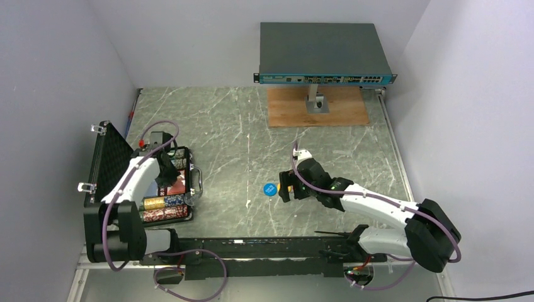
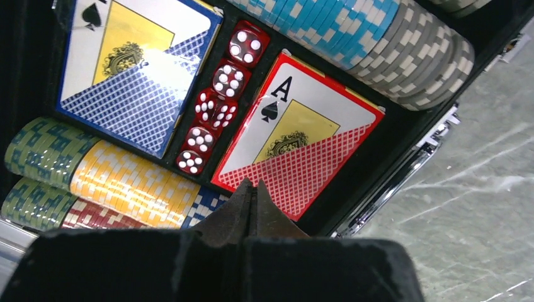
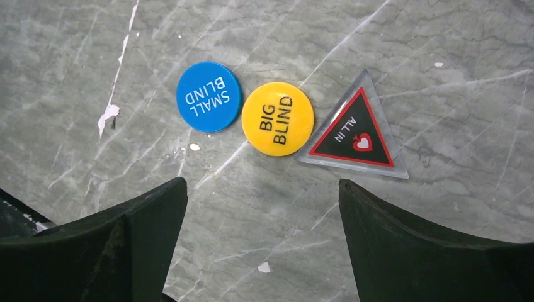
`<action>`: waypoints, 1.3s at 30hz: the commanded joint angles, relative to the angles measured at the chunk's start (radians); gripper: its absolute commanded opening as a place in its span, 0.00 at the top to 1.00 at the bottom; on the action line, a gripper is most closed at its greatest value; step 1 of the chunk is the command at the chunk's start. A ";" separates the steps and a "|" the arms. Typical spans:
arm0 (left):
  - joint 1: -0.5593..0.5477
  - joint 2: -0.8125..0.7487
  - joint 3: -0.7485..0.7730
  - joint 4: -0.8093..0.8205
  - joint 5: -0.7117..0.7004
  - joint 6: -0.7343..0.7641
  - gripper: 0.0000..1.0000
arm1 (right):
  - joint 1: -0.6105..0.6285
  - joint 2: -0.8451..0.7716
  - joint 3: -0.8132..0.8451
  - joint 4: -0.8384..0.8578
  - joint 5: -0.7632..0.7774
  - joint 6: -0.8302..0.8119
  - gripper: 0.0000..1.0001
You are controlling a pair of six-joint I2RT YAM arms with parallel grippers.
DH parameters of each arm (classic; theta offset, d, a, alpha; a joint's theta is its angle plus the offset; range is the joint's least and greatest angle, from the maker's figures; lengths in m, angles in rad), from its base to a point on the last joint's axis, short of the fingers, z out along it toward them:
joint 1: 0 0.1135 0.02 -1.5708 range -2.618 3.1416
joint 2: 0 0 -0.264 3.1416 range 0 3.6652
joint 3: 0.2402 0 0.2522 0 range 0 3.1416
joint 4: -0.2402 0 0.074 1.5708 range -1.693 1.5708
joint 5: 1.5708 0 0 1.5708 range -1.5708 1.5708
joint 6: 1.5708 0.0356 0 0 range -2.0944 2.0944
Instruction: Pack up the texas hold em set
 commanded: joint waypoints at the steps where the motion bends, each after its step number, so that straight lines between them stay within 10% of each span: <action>1: 0.008 0.031 0.043 0.035 0.032 0.018 1.00 | 0.000 0.007 0.050 0.025 -0.003 -0.009 0.09; 8: 0.000 -0.105 -0.009 0.102 0.166 0.079 0.91 | 0.003 0.037 0.054 0.052 -0.025 -0.008 0.09; 22: -0.609 -0.132 -0.063 0.085 0.113 -0.057 0.03 | 0.055 0.124 0.132 -0.025 0.039 -0.006 0.07; 39: -0.756 0.195 -0.037 0.110 0.045 -0.163 0.01 | 0.055 0.017 0.073 -0.015 0.036 -0.005 0.06</action>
